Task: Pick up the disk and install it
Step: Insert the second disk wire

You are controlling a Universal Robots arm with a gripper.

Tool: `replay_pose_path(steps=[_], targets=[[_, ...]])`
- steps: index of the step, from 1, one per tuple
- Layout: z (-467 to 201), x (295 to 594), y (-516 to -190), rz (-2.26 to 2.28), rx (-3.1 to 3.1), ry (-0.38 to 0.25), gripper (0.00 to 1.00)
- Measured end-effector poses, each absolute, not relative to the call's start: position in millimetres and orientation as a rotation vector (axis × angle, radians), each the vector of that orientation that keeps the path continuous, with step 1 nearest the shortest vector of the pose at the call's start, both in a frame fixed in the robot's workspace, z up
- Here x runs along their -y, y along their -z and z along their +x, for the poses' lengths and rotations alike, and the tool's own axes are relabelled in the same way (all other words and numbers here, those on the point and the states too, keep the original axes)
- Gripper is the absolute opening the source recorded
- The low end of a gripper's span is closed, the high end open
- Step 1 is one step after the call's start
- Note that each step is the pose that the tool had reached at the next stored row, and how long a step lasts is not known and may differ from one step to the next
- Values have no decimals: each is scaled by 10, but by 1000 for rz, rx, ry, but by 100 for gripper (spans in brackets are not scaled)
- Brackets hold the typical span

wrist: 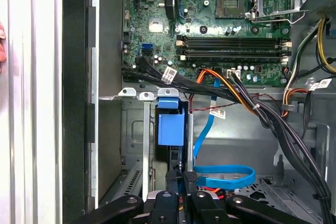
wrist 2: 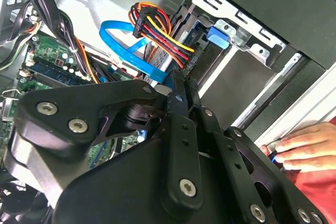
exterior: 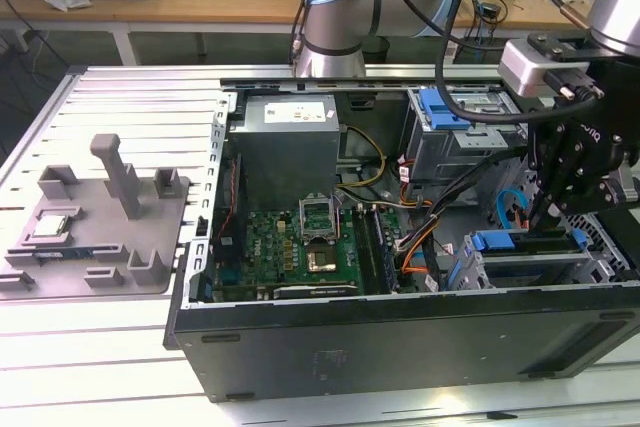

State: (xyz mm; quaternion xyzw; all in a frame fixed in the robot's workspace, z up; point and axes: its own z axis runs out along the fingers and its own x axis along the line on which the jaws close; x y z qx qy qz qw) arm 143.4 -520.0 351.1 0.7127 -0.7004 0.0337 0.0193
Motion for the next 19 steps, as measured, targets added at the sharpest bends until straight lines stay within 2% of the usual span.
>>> replay_pose_path(steps=[19], targets=[[1434, 5201, -3473, 2227, 2159, -105, 16]])
